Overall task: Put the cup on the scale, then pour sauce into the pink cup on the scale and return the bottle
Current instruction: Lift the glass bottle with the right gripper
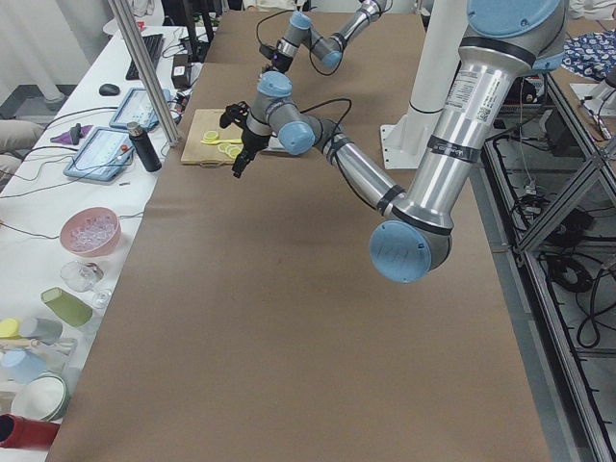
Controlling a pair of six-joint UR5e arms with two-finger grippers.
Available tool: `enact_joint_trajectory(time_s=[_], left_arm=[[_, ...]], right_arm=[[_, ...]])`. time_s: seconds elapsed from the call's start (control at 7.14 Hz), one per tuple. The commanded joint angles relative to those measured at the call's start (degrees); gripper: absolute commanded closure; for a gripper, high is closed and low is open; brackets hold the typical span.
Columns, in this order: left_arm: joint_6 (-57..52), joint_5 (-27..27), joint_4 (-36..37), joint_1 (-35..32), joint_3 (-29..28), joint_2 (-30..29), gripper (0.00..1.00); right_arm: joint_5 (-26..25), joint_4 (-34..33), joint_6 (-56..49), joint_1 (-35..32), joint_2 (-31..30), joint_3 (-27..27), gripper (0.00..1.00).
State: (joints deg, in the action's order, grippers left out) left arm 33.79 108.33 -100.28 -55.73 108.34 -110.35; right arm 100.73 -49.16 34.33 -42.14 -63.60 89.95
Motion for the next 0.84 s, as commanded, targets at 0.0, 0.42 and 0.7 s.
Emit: enact_joint_trajectory(time_s=[0.0,0.42,0.7], left_arm=[[-0.5,0.6,-0.2,-1.2,0.8,1.4,0.03],[-4.7,9.4,-5.5,-9.7,-1.6,6.1,0.03],[-11.1,14.8,-5.6,-16.9,-4.9,8.5,0.03]], right_arm=[[-0.3,-18.3,-5.2,-0.3,1.5,8.4,1.0],[-2.7,-29.0,-6.6,0.0,2.9,12.0,1.0],[-6.7,-35.0,-7.0,2.4,4.3,13.9,1.0]])
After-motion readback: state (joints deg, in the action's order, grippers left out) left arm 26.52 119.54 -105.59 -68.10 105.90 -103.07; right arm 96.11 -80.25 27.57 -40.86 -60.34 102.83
